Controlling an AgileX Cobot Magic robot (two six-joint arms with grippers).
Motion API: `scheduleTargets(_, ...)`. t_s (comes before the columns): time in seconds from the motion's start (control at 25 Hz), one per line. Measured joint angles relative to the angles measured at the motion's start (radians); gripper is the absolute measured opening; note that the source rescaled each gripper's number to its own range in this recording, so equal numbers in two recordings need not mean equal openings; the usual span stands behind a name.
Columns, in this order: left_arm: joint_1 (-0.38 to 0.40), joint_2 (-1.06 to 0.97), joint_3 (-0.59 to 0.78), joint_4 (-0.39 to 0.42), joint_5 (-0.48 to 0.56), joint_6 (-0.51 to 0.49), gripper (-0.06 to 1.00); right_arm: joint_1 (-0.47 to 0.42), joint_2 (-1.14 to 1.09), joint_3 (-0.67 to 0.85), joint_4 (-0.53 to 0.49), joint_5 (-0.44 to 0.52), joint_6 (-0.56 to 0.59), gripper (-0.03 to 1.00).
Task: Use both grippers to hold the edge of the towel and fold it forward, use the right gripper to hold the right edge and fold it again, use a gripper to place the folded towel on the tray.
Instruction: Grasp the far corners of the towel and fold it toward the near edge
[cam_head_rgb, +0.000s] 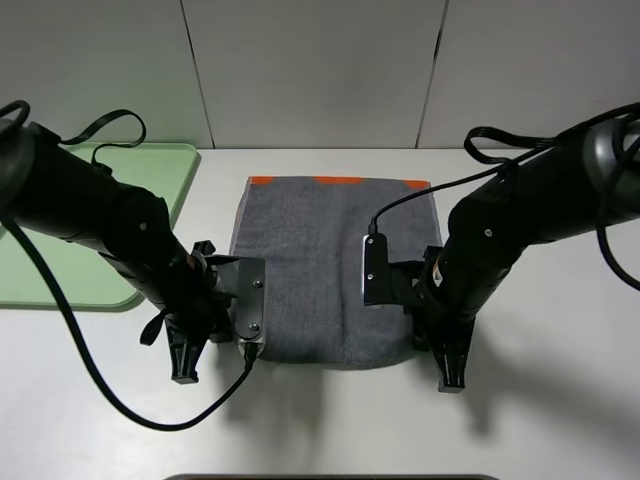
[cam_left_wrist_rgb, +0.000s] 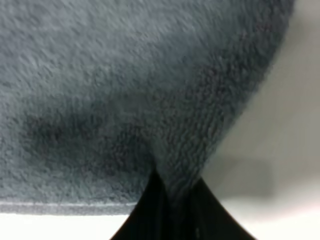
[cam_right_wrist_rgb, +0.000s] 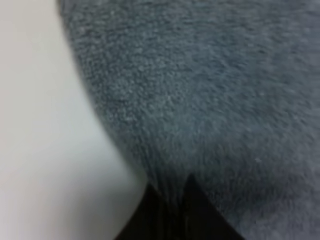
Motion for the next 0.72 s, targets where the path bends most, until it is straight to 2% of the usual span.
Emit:
scheduleTargets(0.2,0.000,-0.079,0.005,0.000,0.127,-0.001,0.01,0.000,-0.064,0.001,0.033,0.051,0.014,0.00)
scheduleTargets(0.44,0.000,-0.190,0.005,0.000,0.284,-0.001,0.01,0.000,-0.108,0.001,0.085,0.171,0.042,0.00)
scheduleTargets(0.72,-0.002,-0.326,0.005,-0.004,0.411,-0.005,0.00,0.000,-0.200,0.001,0.158,0.279,0.064,0.00)
